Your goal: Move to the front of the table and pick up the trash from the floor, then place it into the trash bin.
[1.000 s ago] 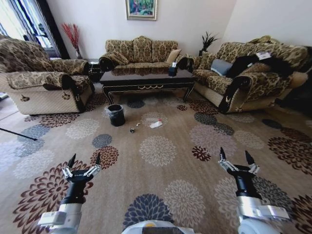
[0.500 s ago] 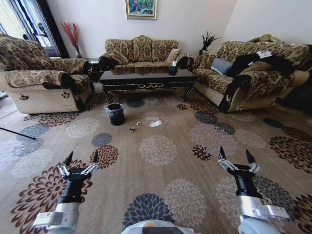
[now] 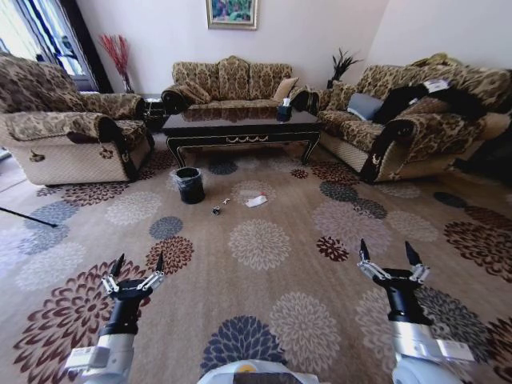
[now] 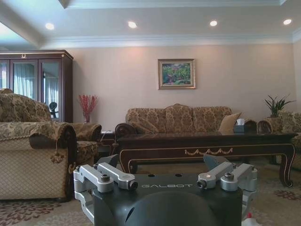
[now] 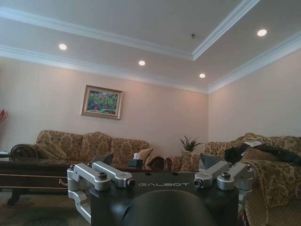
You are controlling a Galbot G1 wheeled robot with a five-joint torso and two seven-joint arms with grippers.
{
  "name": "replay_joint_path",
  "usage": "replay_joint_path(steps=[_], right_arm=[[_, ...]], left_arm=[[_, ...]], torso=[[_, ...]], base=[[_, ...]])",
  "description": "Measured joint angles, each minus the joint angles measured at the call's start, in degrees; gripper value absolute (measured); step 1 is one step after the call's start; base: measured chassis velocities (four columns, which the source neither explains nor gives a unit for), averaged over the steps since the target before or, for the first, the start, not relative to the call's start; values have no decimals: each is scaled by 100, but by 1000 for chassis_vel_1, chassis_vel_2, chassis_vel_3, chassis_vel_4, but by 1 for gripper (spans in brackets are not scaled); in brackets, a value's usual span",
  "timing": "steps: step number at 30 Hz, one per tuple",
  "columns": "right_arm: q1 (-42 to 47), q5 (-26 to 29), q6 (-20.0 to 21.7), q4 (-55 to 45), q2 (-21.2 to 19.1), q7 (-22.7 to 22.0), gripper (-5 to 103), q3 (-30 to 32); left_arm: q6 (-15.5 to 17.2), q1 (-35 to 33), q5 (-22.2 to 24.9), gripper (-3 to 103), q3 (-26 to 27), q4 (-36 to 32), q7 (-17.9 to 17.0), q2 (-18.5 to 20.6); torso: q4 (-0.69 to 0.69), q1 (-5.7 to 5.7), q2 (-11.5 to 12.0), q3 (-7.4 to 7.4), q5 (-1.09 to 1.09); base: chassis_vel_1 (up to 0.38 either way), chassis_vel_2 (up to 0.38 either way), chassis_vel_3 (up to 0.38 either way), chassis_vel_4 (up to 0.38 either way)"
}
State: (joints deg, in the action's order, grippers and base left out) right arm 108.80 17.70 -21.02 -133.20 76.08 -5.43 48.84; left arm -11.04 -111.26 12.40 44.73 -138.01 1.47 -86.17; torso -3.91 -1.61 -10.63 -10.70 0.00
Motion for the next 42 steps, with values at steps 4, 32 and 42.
replay_joint_path(steps=[4,32,42], right_arm=[[-7,57,-54,0,7,3,100,-24],[-38,29,-228,62,121,212,100,-38],[-108,77,-276,144,105,256,100,-20]], left_arm=[[-7,0,-10,100,-1,47,1,1],[-48,52,-34,100,-48,120,27,-17],[-202,177,89,100,-43,305,136,5]], torso=[[0,20,66,44,0],[0,135,616,480,0],[0,134,718,587,0]], base=[[0,0,0,0],[0,0,0,0],[0,0,0,0]])
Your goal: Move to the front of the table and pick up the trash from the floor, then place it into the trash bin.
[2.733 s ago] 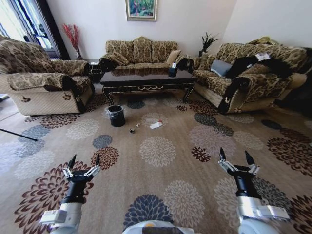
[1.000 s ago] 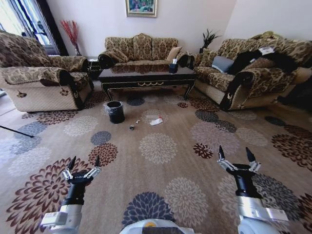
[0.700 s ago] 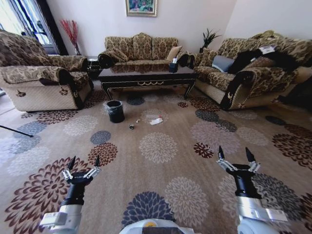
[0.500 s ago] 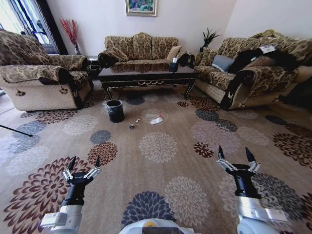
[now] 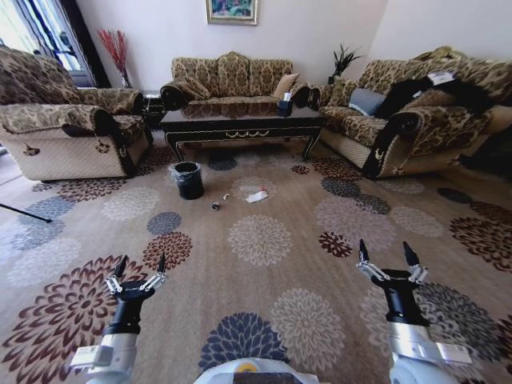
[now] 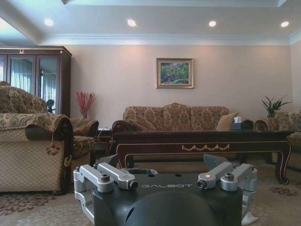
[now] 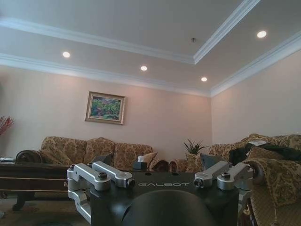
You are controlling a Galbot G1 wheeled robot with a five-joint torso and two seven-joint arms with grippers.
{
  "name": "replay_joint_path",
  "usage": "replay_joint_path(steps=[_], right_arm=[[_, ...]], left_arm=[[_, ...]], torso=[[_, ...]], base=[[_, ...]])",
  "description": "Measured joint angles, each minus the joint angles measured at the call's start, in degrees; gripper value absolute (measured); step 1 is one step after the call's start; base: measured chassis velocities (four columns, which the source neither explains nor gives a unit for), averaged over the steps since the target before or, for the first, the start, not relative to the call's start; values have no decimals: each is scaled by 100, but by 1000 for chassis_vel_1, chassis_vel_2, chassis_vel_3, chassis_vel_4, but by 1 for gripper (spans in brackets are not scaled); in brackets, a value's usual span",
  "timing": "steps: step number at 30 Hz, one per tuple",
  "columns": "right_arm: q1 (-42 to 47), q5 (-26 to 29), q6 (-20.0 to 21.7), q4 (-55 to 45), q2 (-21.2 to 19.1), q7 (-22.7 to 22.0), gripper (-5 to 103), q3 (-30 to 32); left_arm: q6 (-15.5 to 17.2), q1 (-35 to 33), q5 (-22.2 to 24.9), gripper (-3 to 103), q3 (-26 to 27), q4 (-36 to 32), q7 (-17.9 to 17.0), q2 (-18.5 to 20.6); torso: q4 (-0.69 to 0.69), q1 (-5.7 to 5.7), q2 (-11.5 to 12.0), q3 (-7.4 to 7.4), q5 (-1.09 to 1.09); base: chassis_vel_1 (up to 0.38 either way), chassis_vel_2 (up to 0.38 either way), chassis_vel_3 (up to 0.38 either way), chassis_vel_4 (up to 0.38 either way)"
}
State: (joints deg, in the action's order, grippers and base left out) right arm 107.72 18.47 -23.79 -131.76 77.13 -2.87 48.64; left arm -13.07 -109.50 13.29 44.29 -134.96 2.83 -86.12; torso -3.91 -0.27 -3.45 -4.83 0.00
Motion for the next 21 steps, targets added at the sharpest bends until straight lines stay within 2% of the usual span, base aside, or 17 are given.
replay_joint_path(steps=[13,21], right_arm=[[-8,-193,122,89,-11,93,100,-43],[-151,-295,155,194,-9,115,100,-146]], left_arm=[[-10,40,20,100,76,-143,29,-33],[-144,-17,73,100,202,-187,121,-54]], torso=[[0,-8,-14,-8,0],[1,-11,-29,-20,0]], base=[[0,0,0,0],[-45,10,43,-15]])
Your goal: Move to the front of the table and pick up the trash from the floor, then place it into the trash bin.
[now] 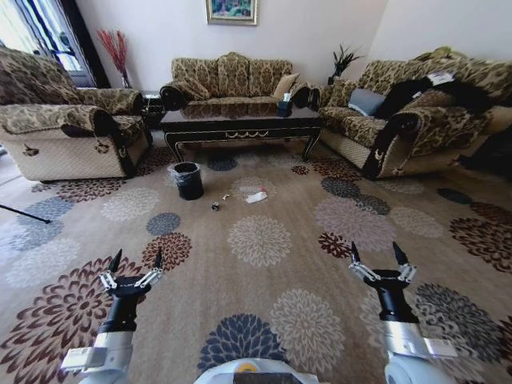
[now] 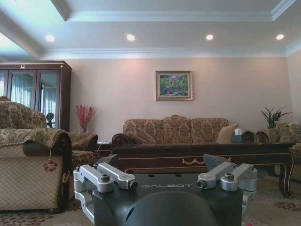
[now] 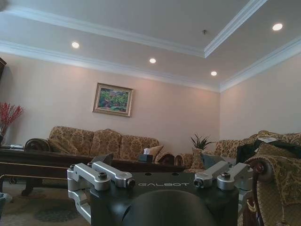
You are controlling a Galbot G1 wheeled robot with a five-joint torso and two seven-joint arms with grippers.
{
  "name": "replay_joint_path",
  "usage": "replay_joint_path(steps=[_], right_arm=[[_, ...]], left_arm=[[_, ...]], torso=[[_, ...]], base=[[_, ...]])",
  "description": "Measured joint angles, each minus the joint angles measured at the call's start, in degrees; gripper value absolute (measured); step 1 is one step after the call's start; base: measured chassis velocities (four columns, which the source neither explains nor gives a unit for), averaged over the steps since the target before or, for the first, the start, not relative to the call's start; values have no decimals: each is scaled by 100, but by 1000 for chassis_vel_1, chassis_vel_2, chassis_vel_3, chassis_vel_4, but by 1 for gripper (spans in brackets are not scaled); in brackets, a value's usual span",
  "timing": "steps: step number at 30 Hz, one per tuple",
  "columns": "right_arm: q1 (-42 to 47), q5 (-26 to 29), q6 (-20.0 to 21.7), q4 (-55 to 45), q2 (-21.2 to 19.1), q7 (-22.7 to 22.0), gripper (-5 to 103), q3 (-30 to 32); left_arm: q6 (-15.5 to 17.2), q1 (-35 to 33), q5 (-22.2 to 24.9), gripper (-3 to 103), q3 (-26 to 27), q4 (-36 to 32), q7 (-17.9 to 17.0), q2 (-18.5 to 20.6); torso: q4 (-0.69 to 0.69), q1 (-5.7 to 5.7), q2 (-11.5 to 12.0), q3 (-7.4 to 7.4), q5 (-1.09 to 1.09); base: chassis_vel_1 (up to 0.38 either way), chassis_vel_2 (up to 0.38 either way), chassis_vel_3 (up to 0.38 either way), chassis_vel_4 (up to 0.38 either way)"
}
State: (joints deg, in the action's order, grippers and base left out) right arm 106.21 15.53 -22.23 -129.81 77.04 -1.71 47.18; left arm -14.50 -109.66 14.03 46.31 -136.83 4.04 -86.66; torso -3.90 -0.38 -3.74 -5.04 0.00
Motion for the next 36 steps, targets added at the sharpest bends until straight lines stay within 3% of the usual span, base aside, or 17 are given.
replay_joint_path(steps=[13,25,29,33,35,36], right_arm=[[-147,-134,-1,170,92,20,100,-199],[-237,-166,40,364,79,69,100,-201],[-290,-196,41,468,77,72,100,-250],[-311,-233,40,537,80,73,100,-316],[-351,-276,42,604,83,72,100,-379],[-367,-294,43,626,85,71,100,-402]], left_arm=[[-11,80,112,100,77,200,8,94],[72,343,200,100,52,439,6,151],[77,347,186,100,28,475,28,169],[78,393,184,100,41,543,28,163],[67,359,183,100,47,566,36,167],[63,362,183,100,57,591,37,170]], torso=[[0,-3,-12,-11,2],[-1,-5,-19,-16,-4],[0,-4,-20,-16,3],[-2,-5,-21,-18,-6],[1,-5,-22,-18,6],[1,-5,-22,-19,2]], base=[[-245,153,242,-132],[-340,340,340,-339],[-356,356,345,-361],[-344,338,345,-351],[-288,341,336,-324],[-277,303,327,-262]])
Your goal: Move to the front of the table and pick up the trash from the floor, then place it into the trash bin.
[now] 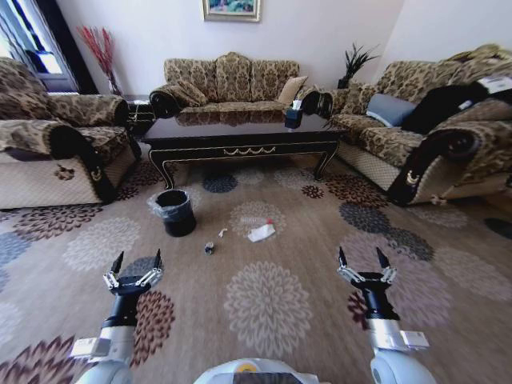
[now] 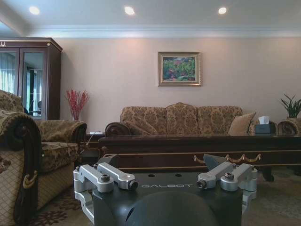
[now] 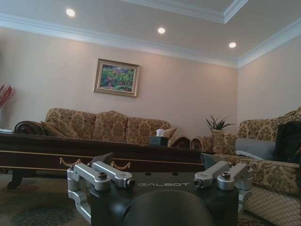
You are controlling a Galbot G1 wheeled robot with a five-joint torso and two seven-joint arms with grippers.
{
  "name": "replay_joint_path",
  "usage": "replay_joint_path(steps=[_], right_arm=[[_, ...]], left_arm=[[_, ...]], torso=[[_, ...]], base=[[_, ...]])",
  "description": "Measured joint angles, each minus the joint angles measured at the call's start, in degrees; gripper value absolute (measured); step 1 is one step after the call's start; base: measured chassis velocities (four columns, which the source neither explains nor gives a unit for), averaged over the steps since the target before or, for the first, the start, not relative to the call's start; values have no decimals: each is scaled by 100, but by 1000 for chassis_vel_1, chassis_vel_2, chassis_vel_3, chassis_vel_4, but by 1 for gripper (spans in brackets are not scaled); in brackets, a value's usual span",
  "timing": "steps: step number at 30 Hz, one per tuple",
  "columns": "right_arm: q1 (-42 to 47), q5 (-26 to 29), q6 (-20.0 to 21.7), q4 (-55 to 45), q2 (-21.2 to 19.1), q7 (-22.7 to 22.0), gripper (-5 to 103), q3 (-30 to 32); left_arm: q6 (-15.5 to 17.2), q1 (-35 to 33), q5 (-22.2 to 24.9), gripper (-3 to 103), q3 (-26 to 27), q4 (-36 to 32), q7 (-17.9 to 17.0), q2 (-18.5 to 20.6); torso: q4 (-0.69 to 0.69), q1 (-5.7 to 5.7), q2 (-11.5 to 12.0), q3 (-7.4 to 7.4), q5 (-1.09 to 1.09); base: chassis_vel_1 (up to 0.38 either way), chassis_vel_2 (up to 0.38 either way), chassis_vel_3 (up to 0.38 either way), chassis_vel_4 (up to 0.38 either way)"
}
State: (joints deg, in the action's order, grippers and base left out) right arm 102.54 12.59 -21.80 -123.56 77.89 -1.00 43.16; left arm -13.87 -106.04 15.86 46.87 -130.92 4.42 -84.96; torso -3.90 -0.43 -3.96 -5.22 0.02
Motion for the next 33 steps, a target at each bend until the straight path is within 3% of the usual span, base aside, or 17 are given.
replay_joint_path(steps=[18,33], right_arm=[[-152,-31,35,214,-2,-75,100,-57],[-78,-95,74,134,9,-129,100,17]], left_arm=[[-11,89,71,100,78,118,3,49],[-60,69,105,100,79,186,3,6]], torso=[[-2,1,-3,-1,-2],[-1,1,-4,-1,-2]], base=[[-174,174,171,-169],[-31,47,35,-54]])
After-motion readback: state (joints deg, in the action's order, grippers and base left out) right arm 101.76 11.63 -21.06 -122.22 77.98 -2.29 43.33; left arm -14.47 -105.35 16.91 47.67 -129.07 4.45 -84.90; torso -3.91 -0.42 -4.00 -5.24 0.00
